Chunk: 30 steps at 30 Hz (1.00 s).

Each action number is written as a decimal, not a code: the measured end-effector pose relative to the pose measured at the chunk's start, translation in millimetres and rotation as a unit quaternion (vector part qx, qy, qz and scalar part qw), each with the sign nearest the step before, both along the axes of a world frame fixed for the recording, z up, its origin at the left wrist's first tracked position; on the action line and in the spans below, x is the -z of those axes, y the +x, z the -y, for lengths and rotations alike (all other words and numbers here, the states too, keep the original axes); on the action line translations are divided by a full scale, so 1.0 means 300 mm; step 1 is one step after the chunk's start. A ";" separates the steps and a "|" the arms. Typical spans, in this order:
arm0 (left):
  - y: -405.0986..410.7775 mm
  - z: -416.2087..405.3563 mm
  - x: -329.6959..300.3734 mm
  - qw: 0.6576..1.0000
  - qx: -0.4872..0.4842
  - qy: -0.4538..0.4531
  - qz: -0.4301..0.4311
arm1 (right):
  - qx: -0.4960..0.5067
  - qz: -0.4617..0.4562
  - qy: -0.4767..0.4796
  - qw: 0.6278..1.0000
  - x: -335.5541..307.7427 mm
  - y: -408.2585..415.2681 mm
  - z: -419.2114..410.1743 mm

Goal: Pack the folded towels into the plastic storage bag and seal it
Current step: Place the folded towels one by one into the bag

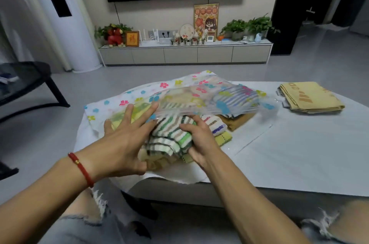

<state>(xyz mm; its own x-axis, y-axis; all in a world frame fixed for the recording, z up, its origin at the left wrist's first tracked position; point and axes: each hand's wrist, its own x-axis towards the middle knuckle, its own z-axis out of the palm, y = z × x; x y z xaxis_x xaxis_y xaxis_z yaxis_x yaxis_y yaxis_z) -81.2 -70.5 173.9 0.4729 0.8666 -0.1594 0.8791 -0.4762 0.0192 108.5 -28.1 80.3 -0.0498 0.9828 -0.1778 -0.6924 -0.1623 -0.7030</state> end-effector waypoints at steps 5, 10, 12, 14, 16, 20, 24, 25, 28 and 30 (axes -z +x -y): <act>0.000 0.004 -0.031 0.999 -0.004 -0.032 -0.003 | -0.036 0.036 -0.045 0.998 0.140 -0.233 -0.050; -0.010 0.006 -0.010 0.998 0.000 -0.060 -0.003 | -0.101 0.184 -0.059 0.976 0.216 -0.240 -0.023; -0.013 0.008 -0.003 0.998 0.004 -0.060 -0.005 | -0.133 0.194 -0.037 0.971 0.209 -0.225 -0.014; -0.017 0.009 0.002 0.997 0.010 -0.072 -0.015 | -0.177 0.252 -0.016 0.951 0.203 -0.210 -0.010; -0.020 0.013 0.001 0.996 0.010 -0.089 -0.010 | -0.207 0.295 0.002 0.933 0.191 -0.193 -0.016; -0.012 0.014 -0.004 0.996 0.001 -0.084 0.018 | -0.230 0.364 0.030 0.902 0.168 -0.161 -0.031; 0.012 0.000 0.017 0.998 -0.005 -0.058 0.018 | -0.204 0.482 0.092 0.847 0.181 -0.106 -0.006; 0.025 -0.005 0.028 0.999 -0.004 -0.041 0.021 | -0.195 0.503 0.102 0.836 0.177 -0.071 0.006; 0.090 -0.029 0.066 1.000 0.000 0.003 0.023 | -0.210 0.539 0.093 0.810 0.155 0.084 0.057; 0.156 -0.059 0.089 0.999 0.017 0.037 0.014 | -0.232 0.564 0.073 0.789 0.135 0.213 0.100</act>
<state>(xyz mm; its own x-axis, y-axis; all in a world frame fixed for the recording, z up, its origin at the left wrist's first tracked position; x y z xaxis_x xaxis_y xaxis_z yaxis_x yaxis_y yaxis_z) -34.3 -52.8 147.2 0.5065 0.8584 -0.0814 0.8615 -0.5077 0.0075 172.5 -58.0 39.9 -0.3016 0.9193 -0.2528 0.4985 -0.0740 -0.8638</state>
